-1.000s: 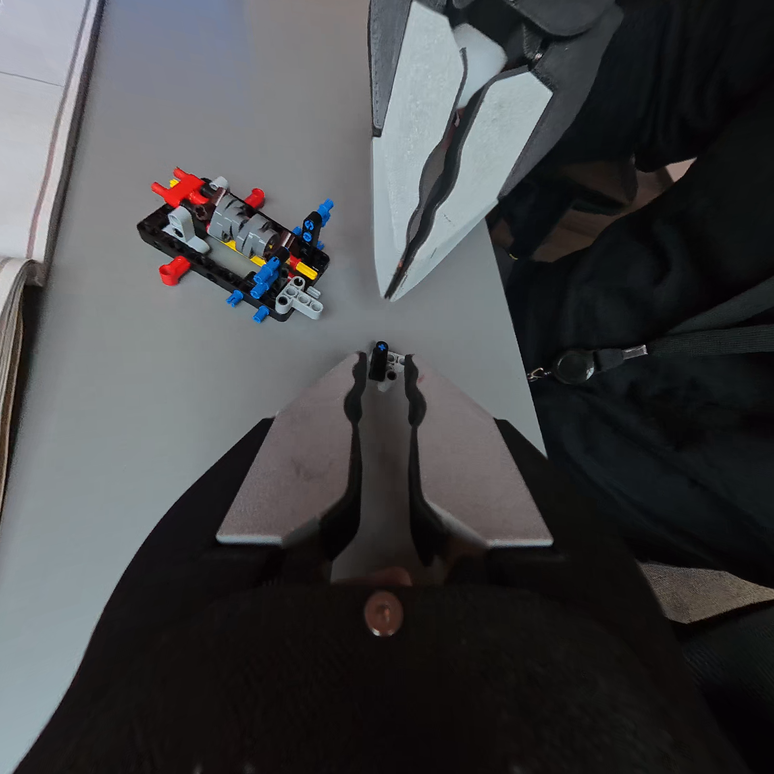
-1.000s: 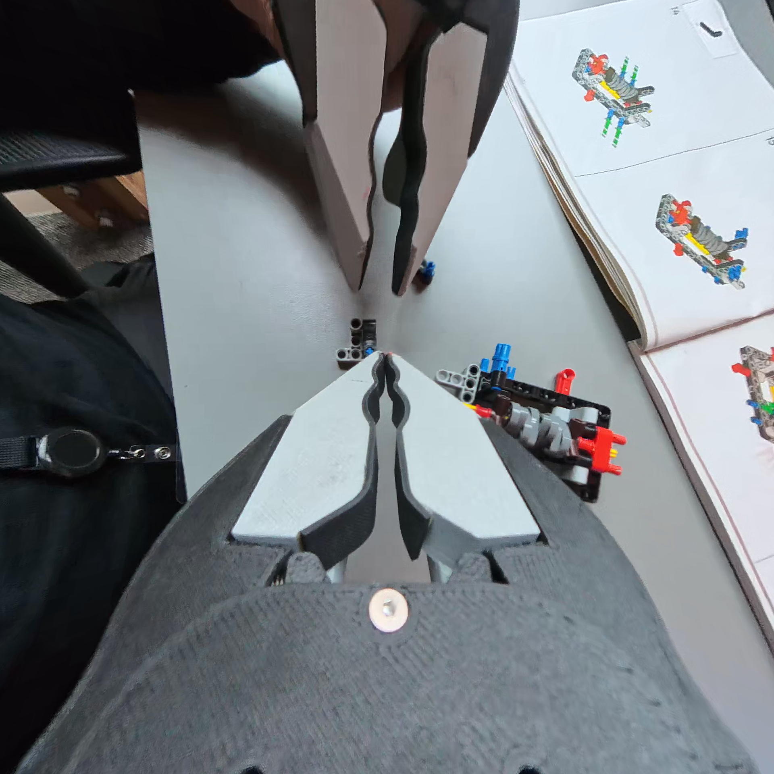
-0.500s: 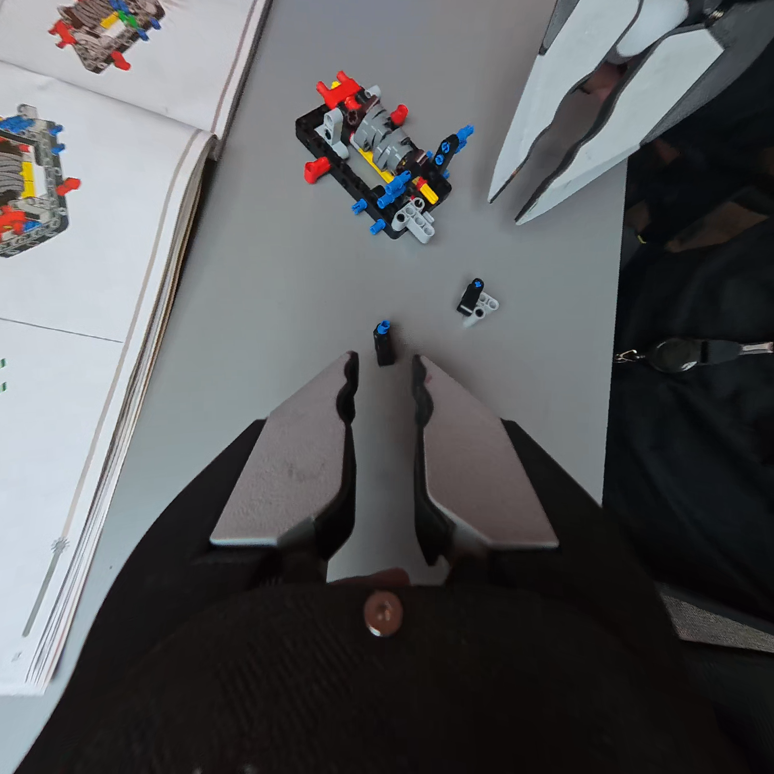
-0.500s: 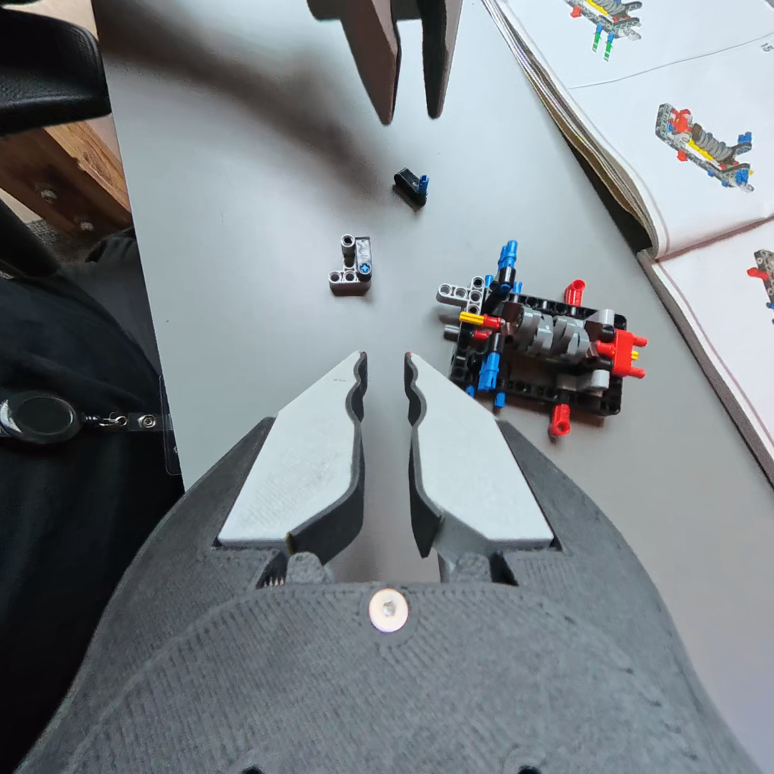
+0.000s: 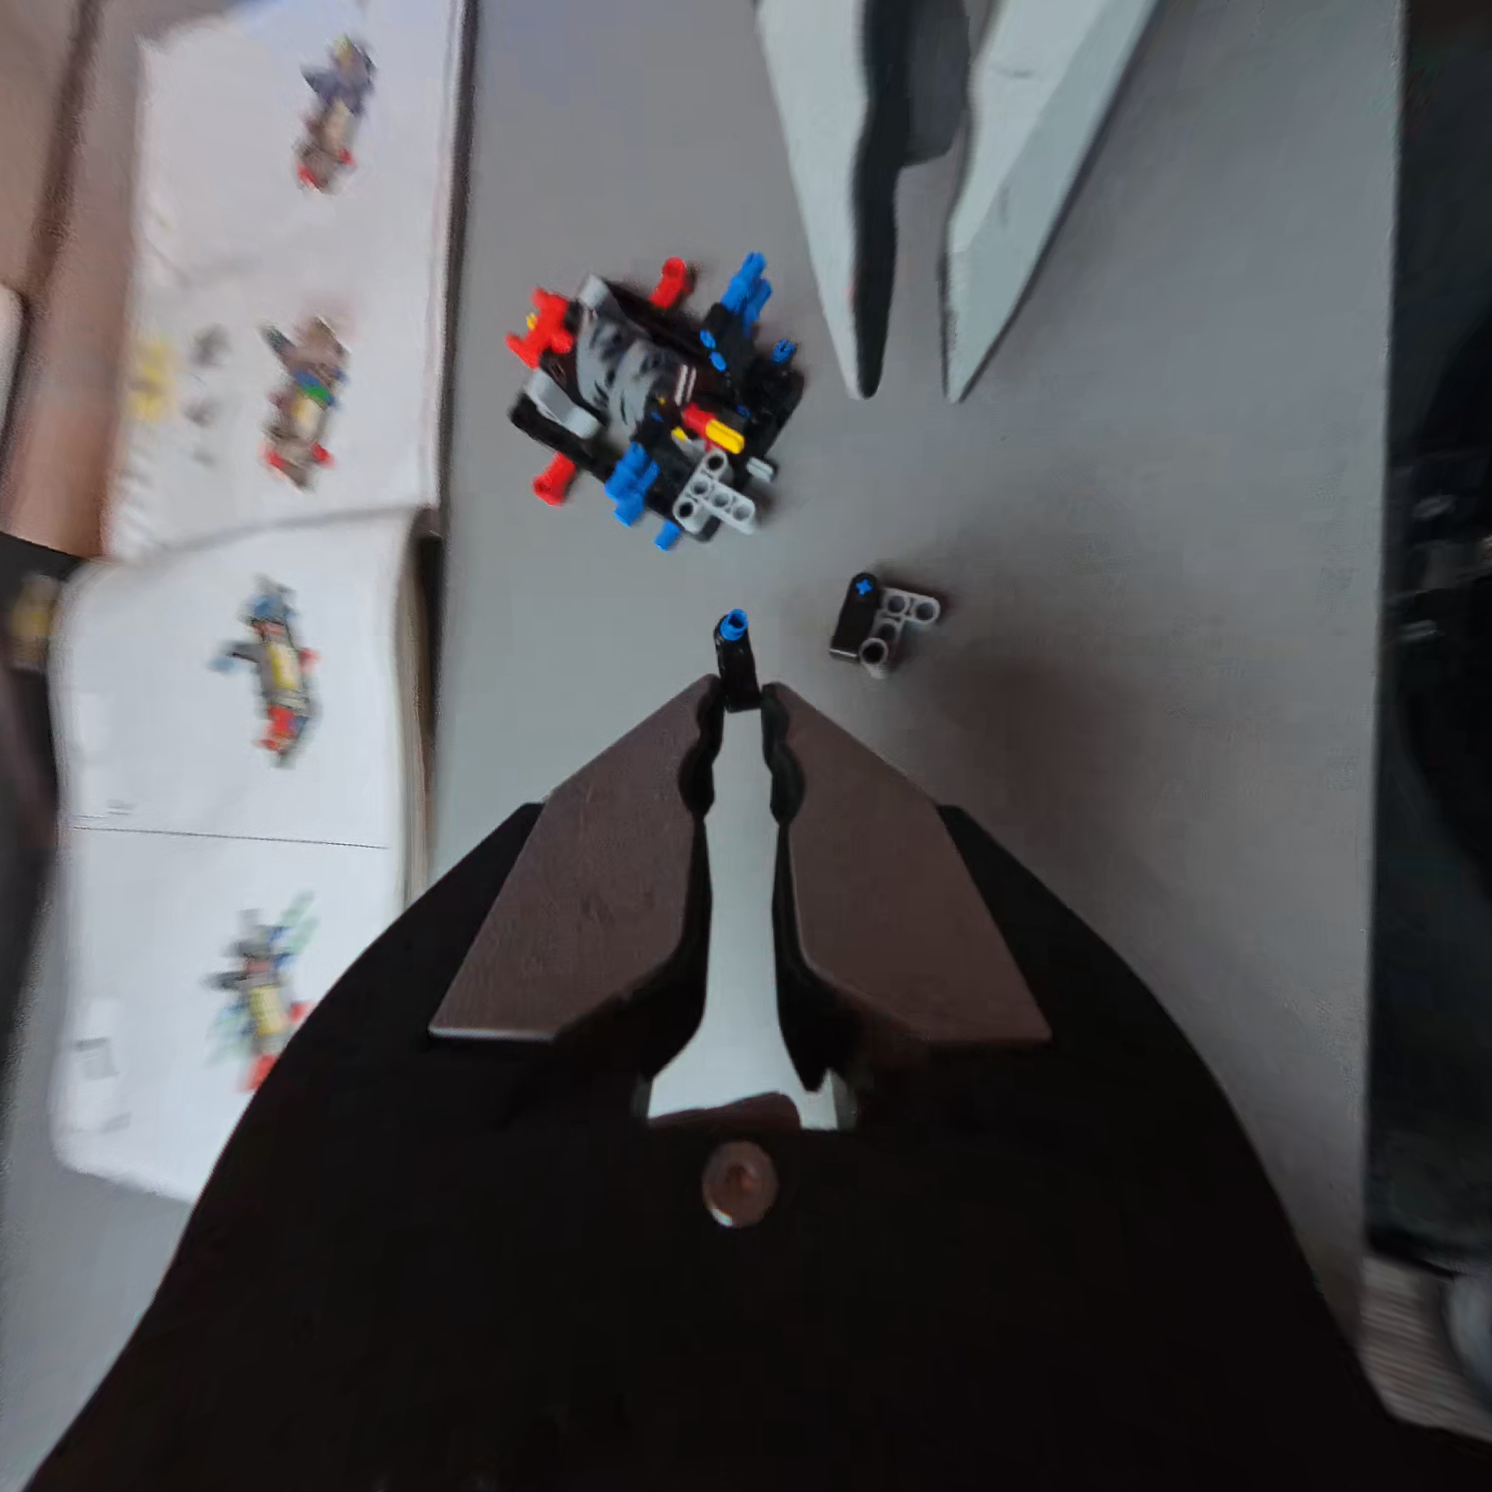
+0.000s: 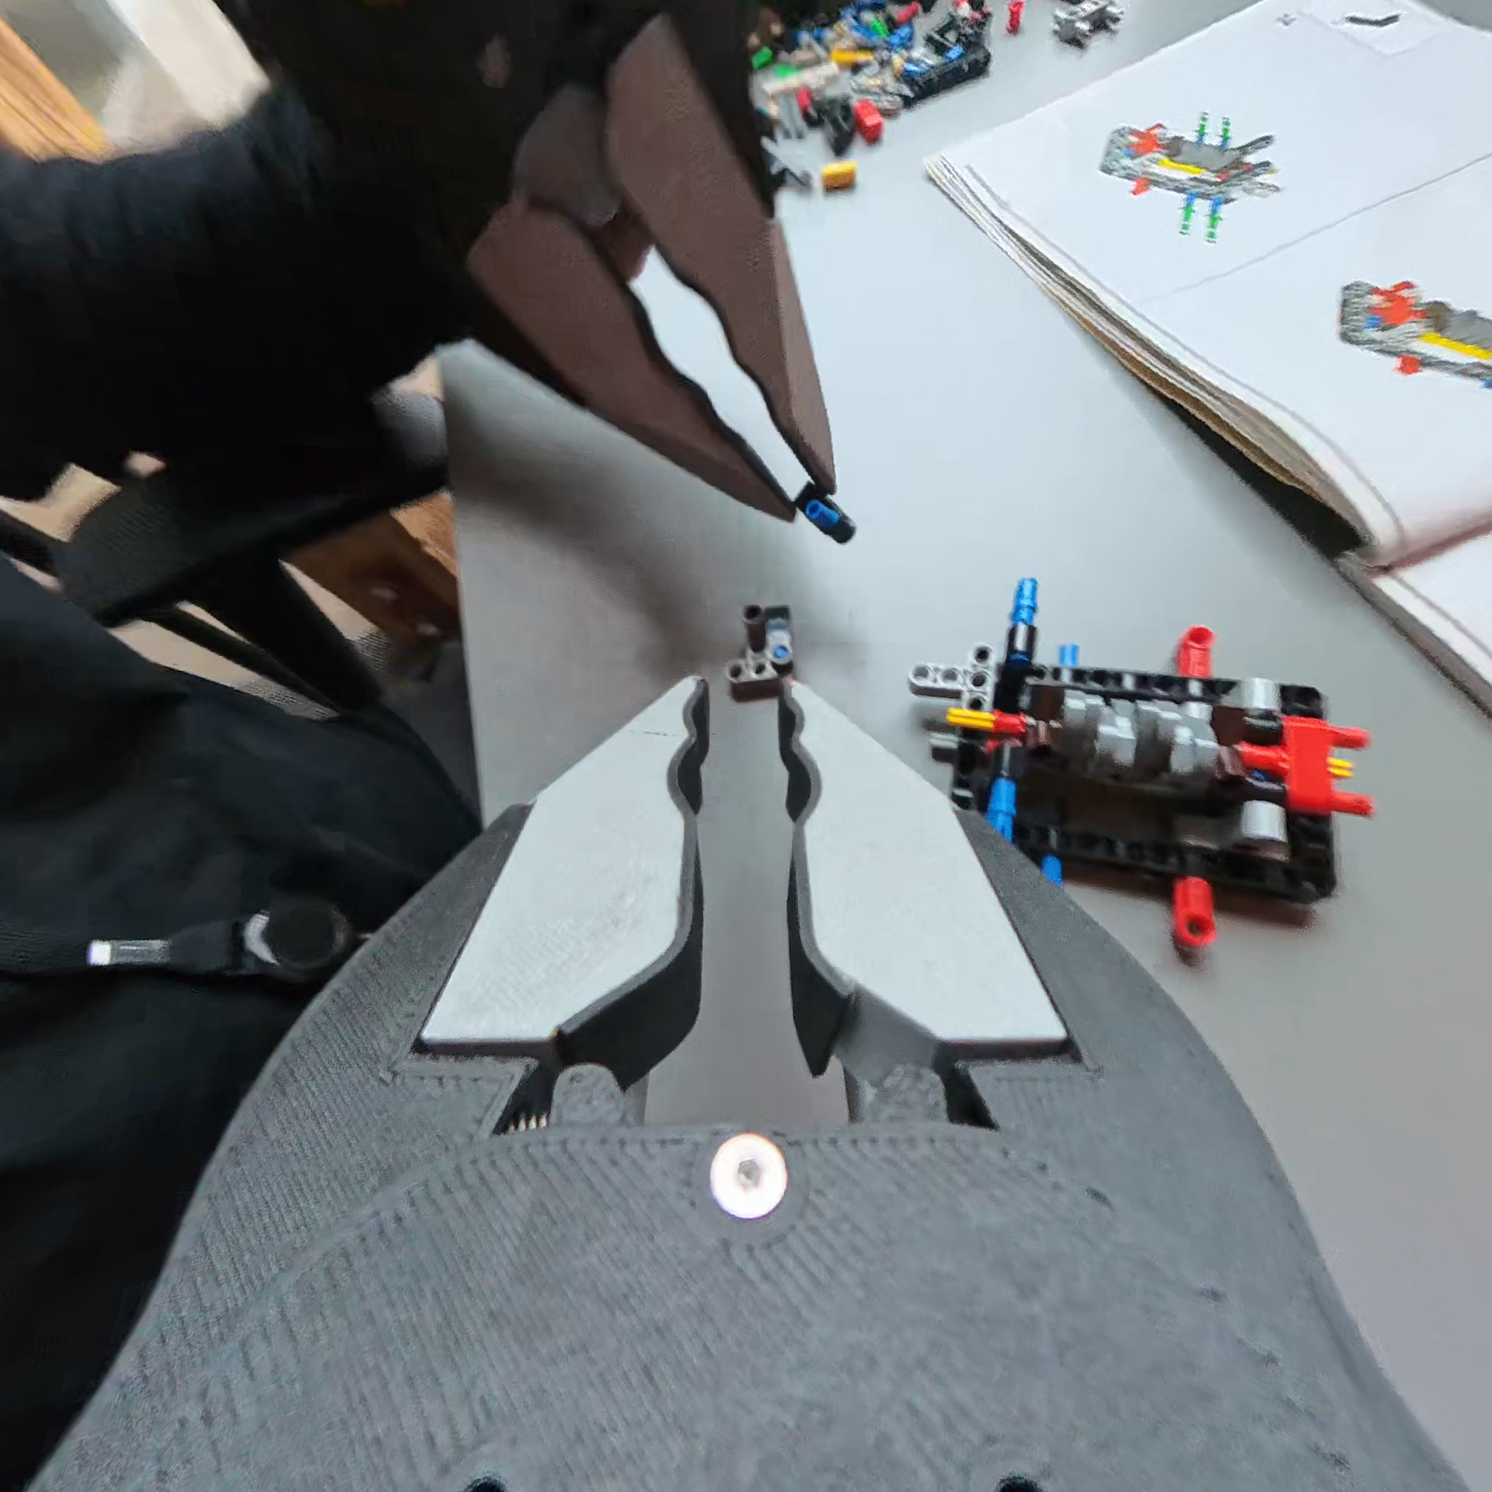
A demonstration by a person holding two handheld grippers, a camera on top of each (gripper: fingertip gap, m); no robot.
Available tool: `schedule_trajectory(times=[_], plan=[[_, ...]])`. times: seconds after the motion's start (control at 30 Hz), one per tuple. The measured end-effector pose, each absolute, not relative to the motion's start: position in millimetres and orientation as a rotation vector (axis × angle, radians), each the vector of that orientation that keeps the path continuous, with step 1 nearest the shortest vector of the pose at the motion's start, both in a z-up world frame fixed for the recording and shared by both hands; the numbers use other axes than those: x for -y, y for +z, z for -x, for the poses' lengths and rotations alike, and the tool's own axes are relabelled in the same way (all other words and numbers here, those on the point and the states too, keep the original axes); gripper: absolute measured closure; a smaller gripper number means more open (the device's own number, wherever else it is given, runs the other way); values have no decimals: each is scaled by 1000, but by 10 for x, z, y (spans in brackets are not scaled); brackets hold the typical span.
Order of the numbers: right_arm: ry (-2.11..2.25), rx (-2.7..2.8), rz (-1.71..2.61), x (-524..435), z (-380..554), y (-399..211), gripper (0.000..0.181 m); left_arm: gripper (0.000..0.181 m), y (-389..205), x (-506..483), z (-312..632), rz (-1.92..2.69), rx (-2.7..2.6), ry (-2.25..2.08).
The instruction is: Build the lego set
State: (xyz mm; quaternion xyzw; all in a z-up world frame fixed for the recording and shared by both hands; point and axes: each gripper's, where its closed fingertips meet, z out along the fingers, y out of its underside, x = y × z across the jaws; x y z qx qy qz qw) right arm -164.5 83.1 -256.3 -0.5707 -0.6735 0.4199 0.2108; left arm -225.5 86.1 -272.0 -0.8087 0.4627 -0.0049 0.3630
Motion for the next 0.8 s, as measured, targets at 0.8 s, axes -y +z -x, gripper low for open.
schedule_trajectory(times=[0.8], plan=[[1908,1657,1692,-689,1814,-2059,177,181,-2089,-681,1832,1347,-1358,803]])
